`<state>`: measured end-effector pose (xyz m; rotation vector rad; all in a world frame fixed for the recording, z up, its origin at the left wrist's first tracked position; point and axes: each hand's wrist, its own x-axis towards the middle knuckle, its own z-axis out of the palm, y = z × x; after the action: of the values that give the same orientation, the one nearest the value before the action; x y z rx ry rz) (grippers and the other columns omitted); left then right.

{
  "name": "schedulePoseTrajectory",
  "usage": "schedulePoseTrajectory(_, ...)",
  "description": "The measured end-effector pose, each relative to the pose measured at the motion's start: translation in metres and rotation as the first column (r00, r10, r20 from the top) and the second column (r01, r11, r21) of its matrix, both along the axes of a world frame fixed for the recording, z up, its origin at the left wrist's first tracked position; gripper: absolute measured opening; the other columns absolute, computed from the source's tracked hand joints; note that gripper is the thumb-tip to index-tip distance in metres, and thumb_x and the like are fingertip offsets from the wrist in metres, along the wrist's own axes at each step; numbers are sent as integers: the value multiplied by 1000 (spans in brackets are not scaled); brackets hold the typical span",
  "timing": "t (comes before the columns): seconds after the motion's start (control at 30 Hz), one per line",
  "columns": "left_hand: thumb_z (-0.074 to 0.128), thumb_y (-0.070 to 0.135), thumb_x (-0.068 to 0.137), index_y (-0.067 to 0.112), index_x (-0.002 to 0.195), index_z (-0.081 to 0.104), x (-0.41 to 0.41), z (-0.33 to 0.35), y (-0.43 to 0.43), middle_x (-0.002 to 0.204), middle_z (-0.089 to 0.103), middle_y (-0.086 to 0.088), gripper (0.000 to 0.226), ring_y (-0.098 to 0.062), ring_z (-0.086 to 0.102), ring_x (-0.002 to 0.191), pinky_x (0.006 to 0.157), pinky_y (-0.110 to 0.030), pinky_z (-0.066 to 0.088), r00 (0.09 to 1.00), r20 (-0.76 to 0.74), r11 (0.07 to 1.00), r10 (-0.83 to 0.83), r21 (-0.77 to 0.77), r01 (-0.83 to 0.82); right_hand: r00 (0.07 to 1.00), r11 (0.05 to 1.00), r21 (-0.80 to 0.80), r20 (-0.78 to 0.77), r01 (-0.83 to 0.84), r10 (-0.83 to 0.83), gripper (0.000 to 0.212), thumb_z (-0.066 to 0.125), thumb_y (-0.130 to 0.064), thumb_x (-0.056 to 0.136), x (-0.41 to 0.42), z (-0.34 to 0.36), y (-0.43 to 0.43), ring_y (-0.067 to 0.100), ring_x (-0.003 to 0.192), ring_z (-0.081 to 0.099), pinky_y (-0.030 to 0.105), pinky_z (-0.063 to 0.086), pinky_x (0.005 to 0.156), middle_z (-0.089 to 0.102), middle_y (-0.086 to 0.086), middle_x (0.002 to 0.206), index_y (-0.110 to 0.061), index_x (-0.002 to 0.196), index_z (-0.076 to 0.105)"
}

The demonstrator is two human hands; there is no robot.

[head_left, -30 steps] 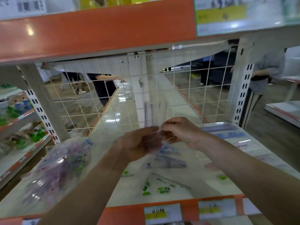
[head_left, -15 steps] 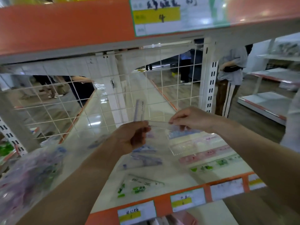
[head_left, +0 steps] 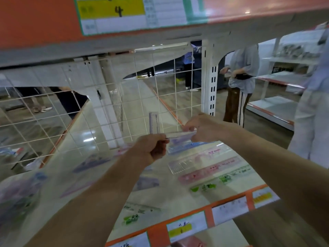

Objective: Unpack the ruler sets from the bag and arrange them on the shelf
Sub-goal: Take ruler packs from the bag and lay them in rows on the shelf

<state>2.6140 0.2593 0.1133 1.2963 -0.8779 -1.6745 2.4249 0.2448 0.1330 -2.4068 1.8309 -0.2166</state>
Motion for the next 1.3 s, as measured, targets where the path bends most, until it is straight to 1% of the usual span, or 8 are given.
schedulePoseTrajectory(0.17,41,26,98,11,70,53,-2,-3,-14,50,55,-3,35,-11,49,36,45,-18,42,999,10,999,34,40,-35,990,996,-8,-110,92,-93,45,58,-11,88,-1,-8,-27,19,113,48,28,41,86,53,2,127,-27,129,54)
schedulePoseTrajectory(0.37,32,34,101,8,74,56,8,-14,-21,64,55,-7,44,-17,46,51,51,-23,38,998,38,997,43,65,-46,949,992,-35,-291,117,-122,41,50,-6,92,0,-23,-55,25,127,41,32,39,102,51,5,134,-19,130,55)
schedulePoseTrajectory(0.47,31,33,101,9,72,55,9,-16,-24,58,55,-5,46,-16,46,45,51,-22,35,999,48,996,25,90,-29,946,989,-29,-287,148,-150,38,50,-5,92,-4,-31,-67,26,125,41,34,43,100,53,6,131,-15,128,56)
schedulePoseTrajectory(0.87,33,31,101,8,74,57,6,-18,-31,66,54,-6,43,-16,46,52,50,-23,37,996,83,994,-18,108,9,963,996,21,-255,92,-83,40,47,-2,91,-9,-35,-70,25,122,41,33,38,99,51,10,132,-12,129,53)
schedulePoseTrajectory(0.97,40,20,99,9,78,57,4,-18,-29,61,59,-6,29,-13,50,43,44,-19,42,989,146,997,-35,67,26,964,999,-7,-261,44,-44,41,48,-5,91,-7,-28,-64,24,122,43,30,37,97,51,6,133,-15,130,52)
schedulePoseTrajectory(1.13,52,10,94,5,80,61,0,-17,-30,62,66,-10,17,-16,60,43,39,-20,45,970,222,993,-99,-32,109,984,934,-322,-141,-154,113,35,52,-14,92,10,-6,-46,17,122,46,32,43,98,53,-3,128,-23,126,57)
schedulePoseTrajectory(1.23,55,7,92,2,79,61,-6,-13,-35,67,66,-13,15,-20,63,47,41,-21,47,965,204,983,-165,-46,178,924,872,-326,-244,-365,295,51,57,-14,88,21,-3,-32,14,125,37,26,37,97,47,-7,133,-25,136,48)
schedulePoseTrajectory(1.3,55,7,92,1,80,60,-9,-7,-37,69,65,-12,14,-19,63,47,40,-21,46,953,227,974,-203,-57,221,891,849,-320,-320,-421,322,54,58,-15,88,23,-3,-29,14,126,34,24,37,92,45,-8,136,-26,139,45)
